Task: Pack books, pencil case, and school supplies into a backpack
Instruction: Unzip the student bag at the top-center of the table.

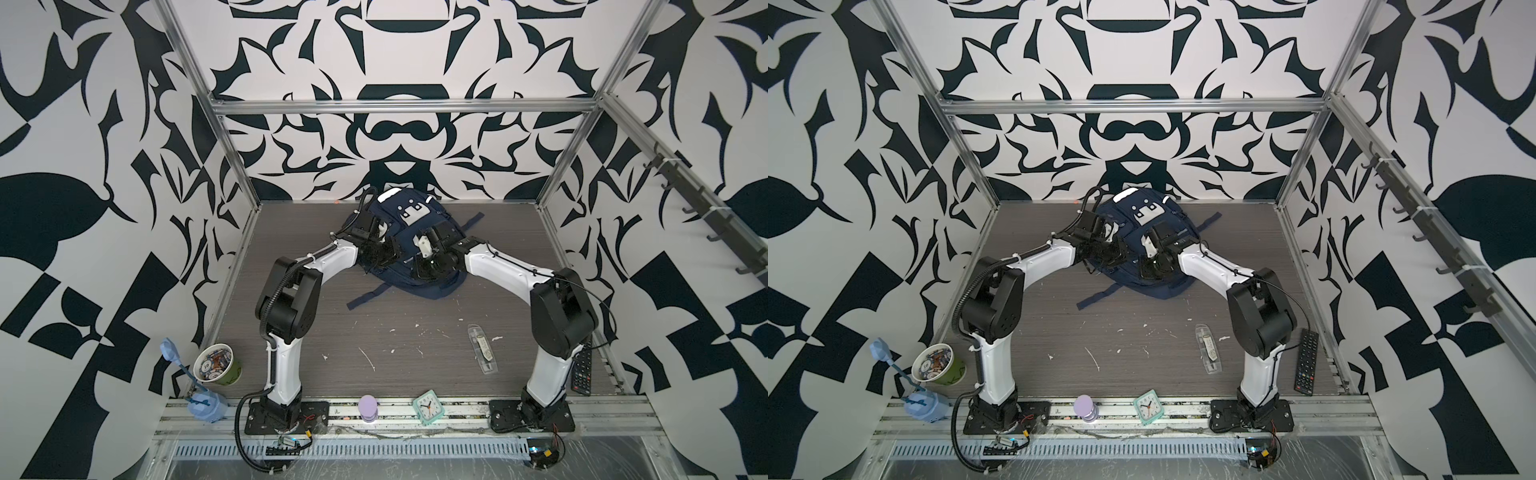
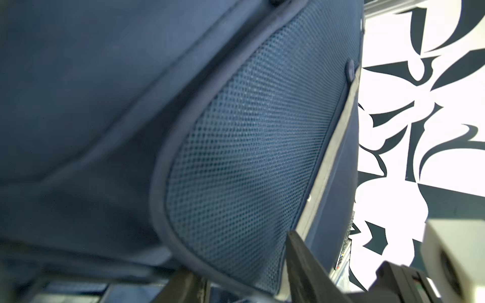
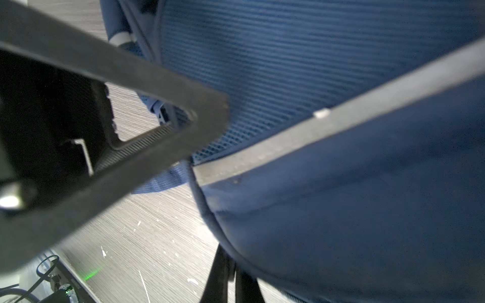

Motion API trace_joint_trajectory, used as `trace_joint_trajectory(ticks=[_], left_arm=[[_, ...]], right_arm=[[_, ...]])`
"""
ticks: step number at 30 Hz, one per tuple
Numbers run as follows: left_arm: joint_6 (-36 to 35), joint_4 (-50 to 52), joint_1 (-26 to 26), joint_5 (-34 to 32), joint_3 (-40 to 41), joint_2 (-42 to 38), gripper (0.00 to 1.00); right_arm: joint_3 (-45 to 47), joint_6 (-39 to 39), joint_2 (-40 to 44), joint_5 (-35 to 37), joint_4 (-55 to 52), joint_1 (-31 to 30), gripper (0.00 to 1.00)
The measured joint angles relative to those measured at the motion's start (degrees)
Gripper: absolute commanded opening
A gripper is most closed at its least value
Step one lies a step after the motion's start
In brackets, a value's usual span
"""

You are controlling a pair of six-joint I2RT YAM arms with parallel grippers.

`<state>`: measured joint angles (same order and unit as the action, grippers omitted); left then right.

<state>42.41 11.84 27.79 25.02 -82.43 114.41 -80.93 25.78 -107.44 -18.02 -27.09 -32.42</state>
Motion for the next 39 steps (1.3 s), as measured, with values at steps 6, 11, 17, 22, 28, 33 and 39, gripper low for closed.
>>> trace_joint_trajectory(ticks=[6, 11, 17, 22, 28, 33, 39], left_arm=[[-0.1, 0.2, -0.1, -0.1, 0.0, 0.0, 0.46], [-0.2, 0.3, -0.1, -0.1, 0.0, 0.0, 0.46], [-0.5, 0.5, -0.2, 0.1, -0.1, 0.0, 0.47], [-1.8, 1.6, -2.0, 0.0, 0.0, 0.0, 0.48], [-3.4, 2.2, -6.4, -0.2, 0.0, 0.0, 0.48], [-4.4, 2.6, -7.8, -0.3, -0.3, 0.4, 0.47], [-4.9, 2.5, -7.6, 0.3, -2.3, 2.4, 0.44]], right_arm=[[-4.2, 1.1, -3.7, 0.0, -0.1, -1.5, 0.00], [-4.2, 1.2, -3.6, -0.1, -0.1, -1.4, 0.00], [-4.2, 2.4, -3.6, -0.2, 0.4, -1.4, 0.00], [-4.2, 3.0, -3.6, -0.2, 1.5, -1.4, 0.00], [-4.9, 3.6, -4.4, -0.5, 3.0, -1.3, 0.00], [-5.9, 3.9, -5.8, -0.9, 3.4, -1.3, 0.00], [-6.2, 3.9, -6.4, -1.1, 3.4, -1.1, 0.00]])
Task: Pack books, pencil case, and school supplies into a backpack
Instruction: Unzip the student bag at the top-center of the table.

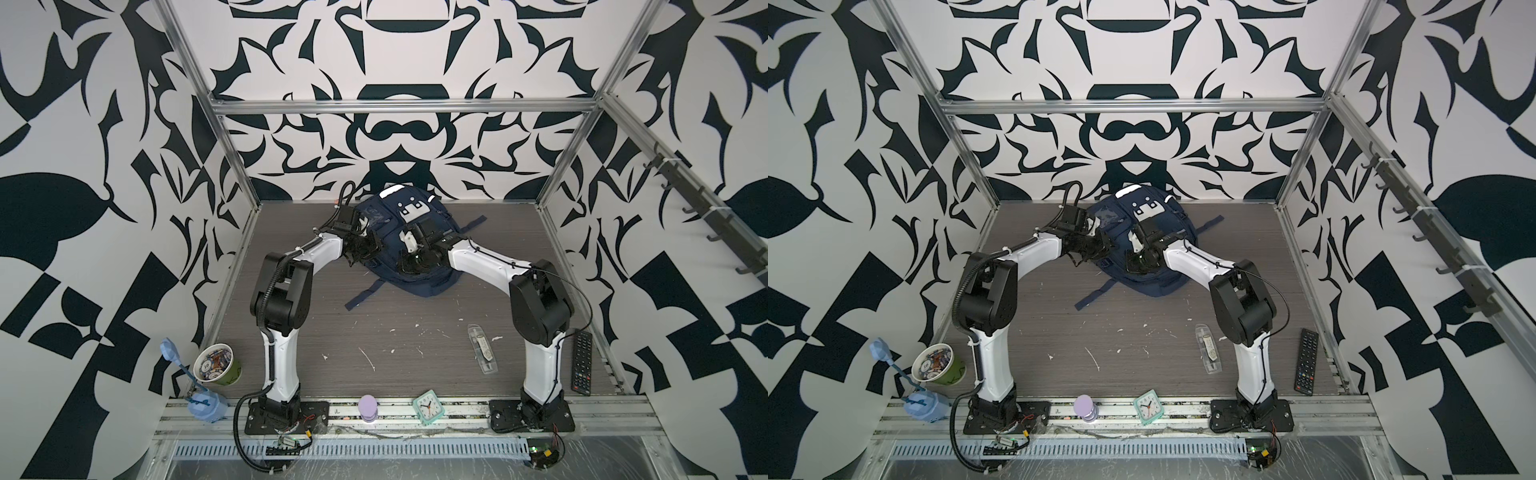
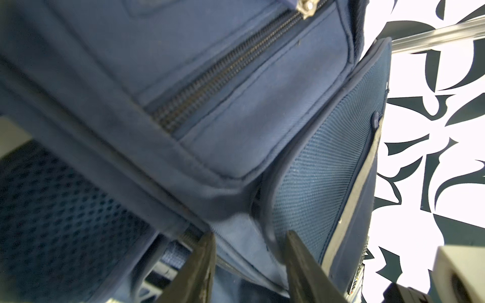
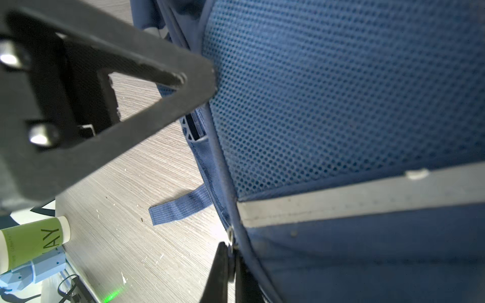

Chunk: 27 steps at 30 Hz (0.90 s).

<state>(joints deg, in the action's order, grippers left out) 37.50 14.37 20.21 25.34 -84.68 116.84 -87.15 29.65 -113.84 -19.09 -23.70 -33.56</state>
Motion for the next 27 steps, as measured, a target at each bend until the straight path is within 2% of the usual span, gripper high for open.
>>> trace_joint_trajectory(ticks=[15, 20, 27], left_arm=[[0.9, -1.1, 1.0, 1.9, -1.6, 1.0, 0.15], [2.1, -1.6, 1.1, 1.9, -1.6, 1.0, 0.11], [2.8, -3.2, 1.2, 1.5, -1.1, 1.0, 0.11]], right_arm=[[-1.0, 0.0, -1.0, -0.6, -0.4, 0.1, 0.00], [-5.1, 0.0, -4.6, -0.9, -1.7, 0.1, 0.00], [-10.6, 0.0, -8.8, -1.2, -3.4, 0.1, 0.00]])
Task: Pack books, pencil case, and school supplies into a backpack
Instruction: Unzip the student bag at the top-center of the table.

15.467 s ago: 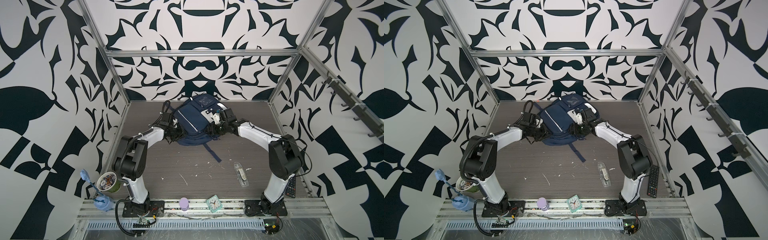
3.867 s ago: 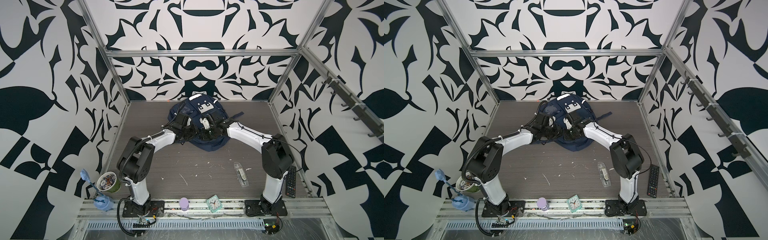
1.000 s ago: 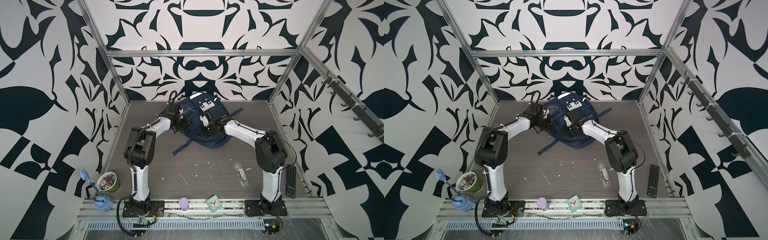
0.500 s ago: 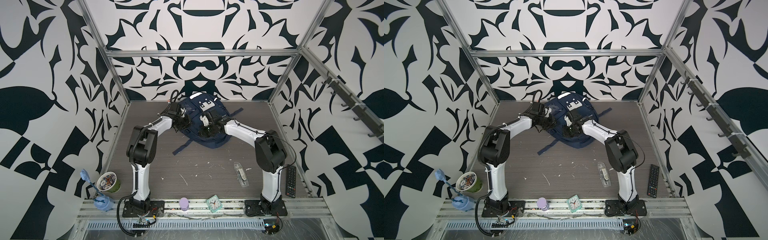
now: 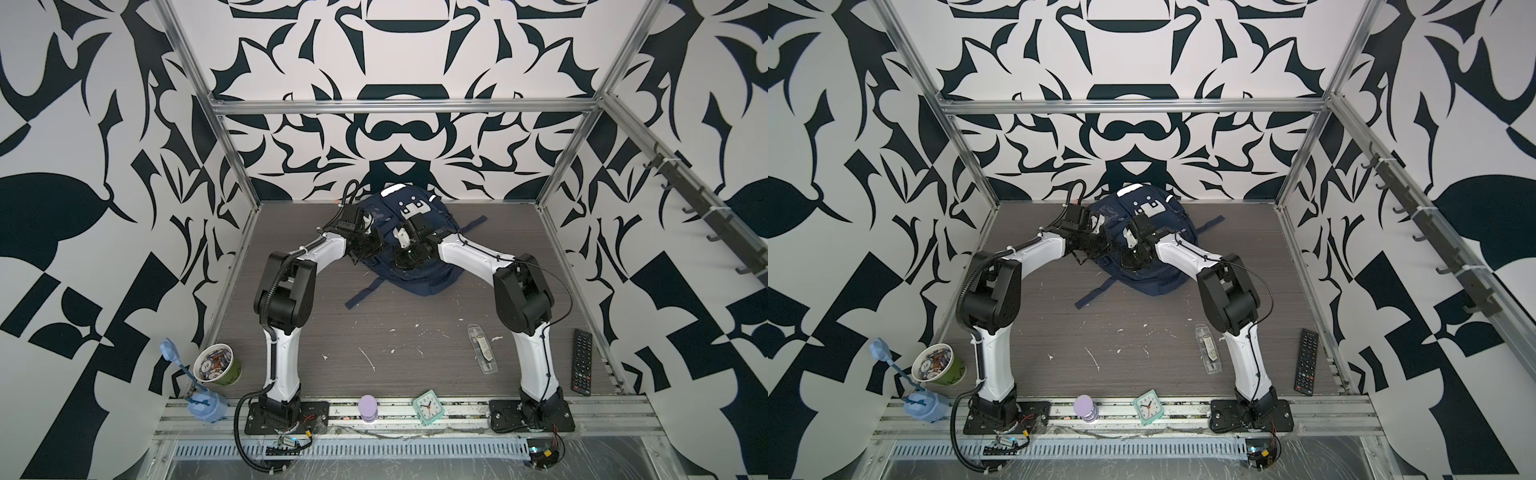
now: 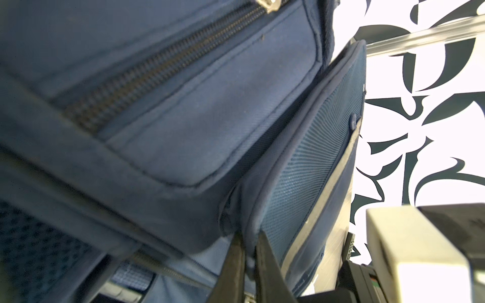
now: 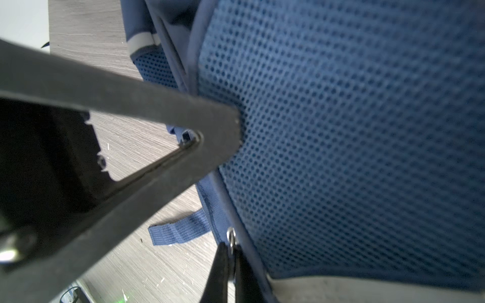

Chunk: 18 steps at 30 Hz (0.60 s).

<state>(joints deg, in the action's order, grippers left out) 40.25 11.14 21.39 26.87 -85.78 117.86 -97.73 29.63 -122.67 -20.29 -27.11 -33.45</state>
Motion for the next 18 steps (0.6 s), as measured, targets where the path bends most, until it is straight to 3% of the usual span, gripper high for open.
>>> trace_joint_trajectory(ticks=[3, 8, 11, 18], left_arm=[[0.1, -0.6, 0.0, 0.0, 0.5, 0.0, 0.14], [0.2, -0.9, 0.0, 0.3, 1.4, -0.3, 0.23], [0.0, -0.4, -0.3, 0.5, 1.7, -0.5, 0.29], [-1.3, 2.0, -1.2, 0.1, 1.7, -1.6, 0.42]], right_arm=[[-0.1, 0.0, -0.2, -0.1, -0.2, 0.1, 0.03], [2.1, -0.1, 1.4, -0.2, 1.3, 0.4, 0.27], [6.1, -0.5, 5.3, -0.2, 2.8, 0.7, 0.35], [15.3, -1.4, 17.4, 1.2, 3.8, 1.4, 0.42]])
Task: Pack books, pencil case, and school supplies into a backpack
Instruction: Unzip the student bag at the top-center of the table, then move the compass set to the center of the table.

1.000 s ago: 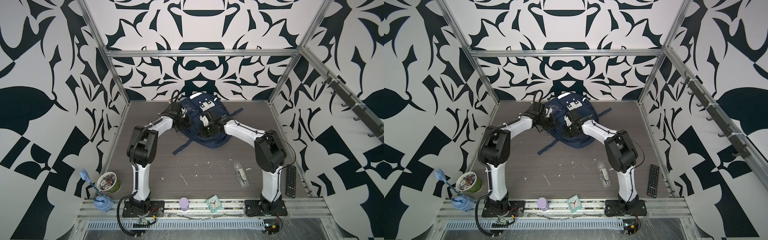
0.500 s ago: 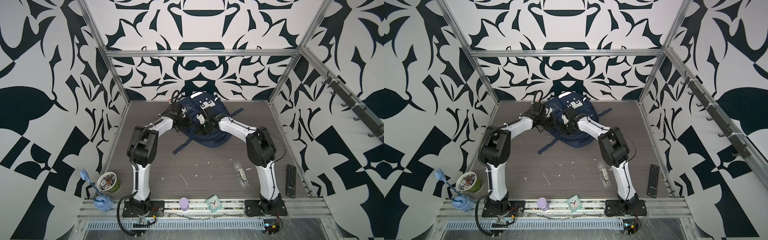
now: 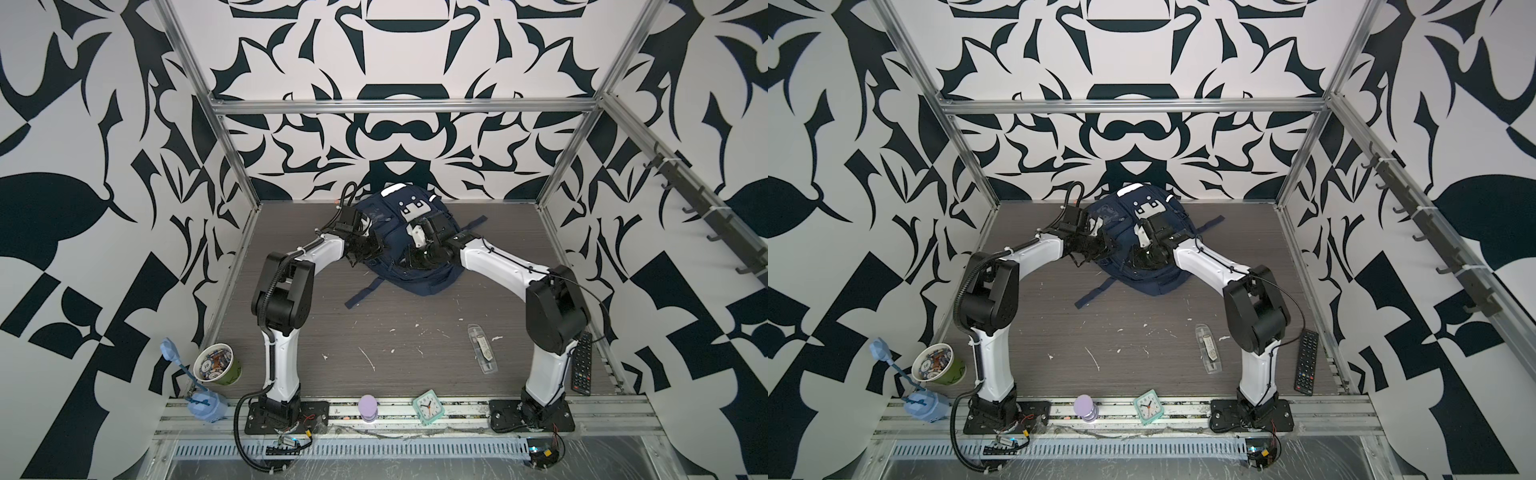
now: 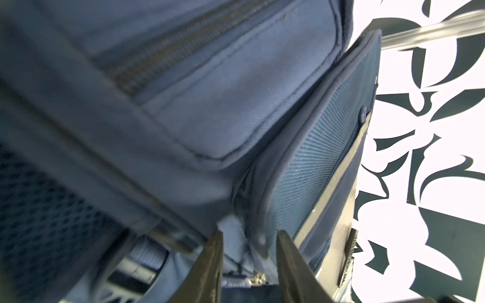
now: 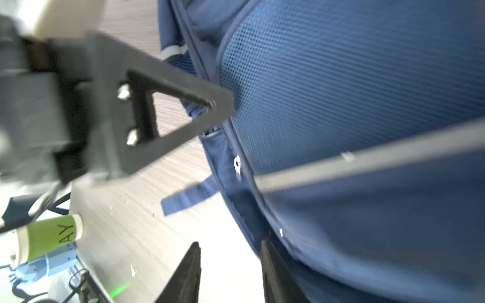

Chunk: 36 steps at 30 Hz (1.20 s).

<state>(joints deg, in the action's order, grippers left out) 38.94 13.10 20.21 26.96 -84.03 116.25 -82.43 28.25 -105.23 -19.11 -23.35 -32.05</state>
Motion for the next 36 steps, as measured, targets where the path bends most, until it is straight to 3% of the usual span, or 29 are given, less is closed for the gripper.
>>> trace_joint_trajectory(ticks=[4, 7, 18, 24, 36], left_arm=[[-0.7, 0.9, -0.2, -0.2, 0.3, -1.9, 0.48], [-1.6, 1.7, -0.2, -0.5, 1.3, -4.1, 0.55], [-4.0, 2.6, 1.3, 1.4, 7.0, -11.3, 0.67], [-7.0, 3.0, 7.5, 1.4, 10.1, -14.6, 0.74], [-10.5, 2.5, 18.9, 2.1, 14.3, -15.8, 0.78]], right_arm=[[5.8, -0.7, 6.7, 1.3, 0.3, 0.6, 0.44], [10.3, -1.7, 10.8, 1.8, 0.1, 1.5, 0.50], [21.7, -5.1, 22.4, 6.4, -7.7, 8.4, 0.73], [25.2, -4.5, 28.3, 12.1, -13.6, 11.1, 0.81], [33.7, 1.1, 36.5, 17.4, -21.1, 12.0, 0.81]])
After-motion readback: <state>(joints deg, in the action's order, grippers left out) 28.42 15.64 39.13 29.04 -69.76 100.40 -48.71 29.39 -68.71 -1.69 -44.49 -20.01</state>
